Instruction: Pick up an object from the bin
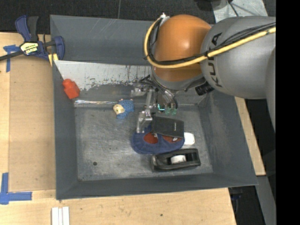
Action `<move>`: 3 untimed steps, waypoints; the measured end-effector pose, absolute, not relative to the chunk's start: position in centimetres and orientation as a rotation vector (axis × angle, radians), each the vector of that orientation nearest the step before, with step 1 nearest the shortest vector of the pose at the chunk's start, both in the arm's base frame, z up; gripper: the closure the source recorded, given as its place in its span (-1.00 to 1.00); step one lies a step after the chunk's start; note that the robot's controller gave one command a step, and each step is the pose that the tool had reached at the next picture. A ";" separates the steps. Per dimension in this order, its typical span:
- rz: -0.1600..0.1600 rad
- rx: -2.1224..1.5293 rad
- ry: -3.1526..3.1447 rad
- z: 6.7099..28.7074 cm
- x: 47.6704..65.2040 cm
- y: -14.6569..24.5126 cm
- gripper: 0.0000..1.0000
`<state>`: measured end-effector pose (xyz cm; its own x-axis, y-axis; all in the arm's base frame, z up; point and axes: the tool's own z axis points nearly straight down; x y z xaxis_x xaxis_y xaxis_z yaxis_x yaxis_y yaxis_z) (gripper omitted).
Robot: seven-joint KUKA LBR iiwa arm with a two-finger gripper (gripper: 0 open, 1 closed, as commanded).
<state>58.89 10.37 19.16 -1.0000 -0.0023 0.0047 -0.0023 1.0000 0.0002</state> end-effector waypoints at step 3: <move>0.000 -0.610 -3.087 10.8 57.5 -0.2 -1.00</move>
Offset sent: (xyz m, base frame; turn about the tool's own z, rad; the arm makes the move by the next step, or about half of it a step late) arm -0.0112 -0.0674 -0.1216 -0.0523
